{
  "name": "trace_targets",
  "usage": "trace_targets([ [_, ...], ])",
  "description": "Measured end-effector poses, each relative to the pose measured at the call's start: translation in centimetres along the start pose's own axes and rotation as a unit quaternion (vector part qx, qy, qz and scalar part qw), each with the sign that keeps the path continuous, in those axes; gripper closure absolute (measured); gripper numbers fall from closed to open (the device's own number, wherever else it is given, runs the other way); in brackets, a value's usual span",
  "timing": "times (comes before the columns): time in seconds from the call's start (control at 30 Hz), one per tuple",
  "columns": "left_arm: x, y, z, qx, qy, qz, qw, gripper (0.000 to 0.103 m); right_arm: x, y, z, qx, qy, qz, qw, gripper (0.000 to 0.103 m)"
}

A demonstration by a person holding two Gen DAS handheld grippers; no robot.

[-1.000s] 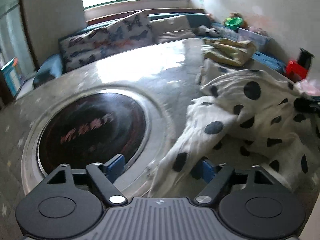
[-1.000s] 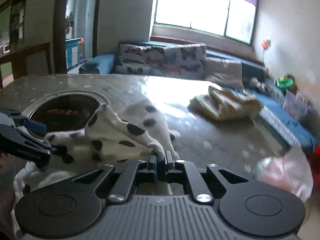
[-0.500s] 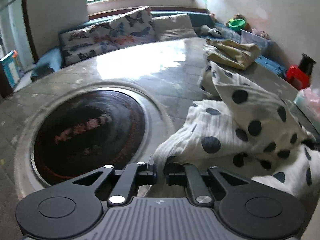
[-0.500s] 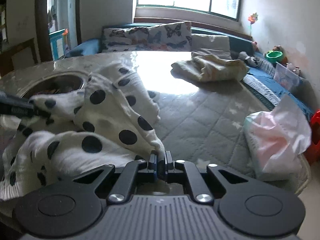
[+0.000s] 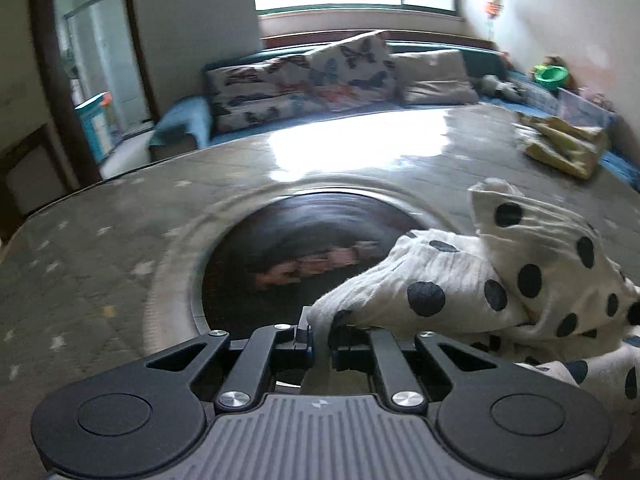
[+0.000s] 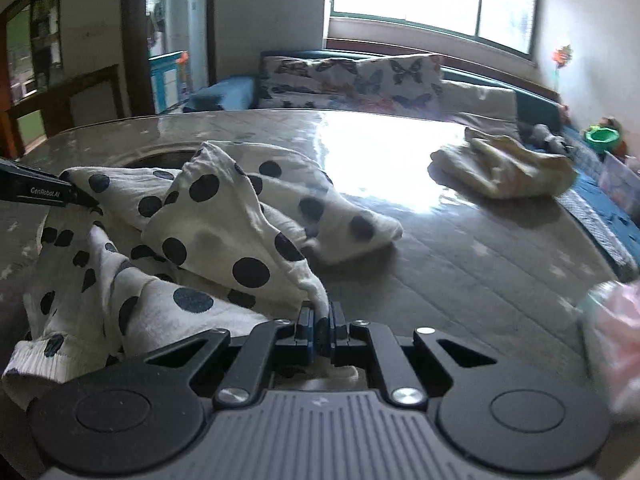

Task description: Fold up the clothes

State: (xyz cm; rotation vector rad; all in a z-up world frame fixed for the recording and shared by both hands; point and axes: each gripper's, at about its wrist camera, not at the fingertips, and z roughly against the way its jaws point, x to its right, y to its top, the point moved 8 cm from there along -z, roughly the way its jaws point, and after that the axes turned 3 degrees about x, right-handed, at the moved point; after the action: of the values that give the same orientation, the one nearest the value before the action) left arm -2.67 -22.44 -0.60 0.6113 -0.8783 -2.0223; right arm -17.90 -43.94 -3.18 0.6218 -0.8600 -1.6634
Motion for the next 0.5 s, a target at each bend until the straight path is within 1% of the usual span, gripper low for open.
trace_targets([
  [0.1, -2.8, -0.1, -0.4, -0.002, 0.035, 0.013, 0.9993, 0.094, -1.6, 0.9, -1.2, -0.001, 0.017, 0.009, 1.0, 0.097],
  [0.17, -4.5, -0.2, -0.5, -0.005, 0.049, 0.027, 0.9984, 0.094, -2.8, 1.6, -1.9, -0.001, 0.029, 0.015, 0.999, 0.097],
  [0.37, -9.4, -0.3, -1.0, -0.01, 0.09, 0.061, 0.9941, 0.094, -6.4, 3.6, -3.9, 0.007, 0.051, 0.041, 0.998, 0.097],
  [0.5, -12.2, -0.3, -1.4, -0.014, 0.108, 0.08, 0.9908, 0.094, -8.1, 5.3, -5.1, 0.016, 0.051, 0.054, 0.997, 0.097],
])
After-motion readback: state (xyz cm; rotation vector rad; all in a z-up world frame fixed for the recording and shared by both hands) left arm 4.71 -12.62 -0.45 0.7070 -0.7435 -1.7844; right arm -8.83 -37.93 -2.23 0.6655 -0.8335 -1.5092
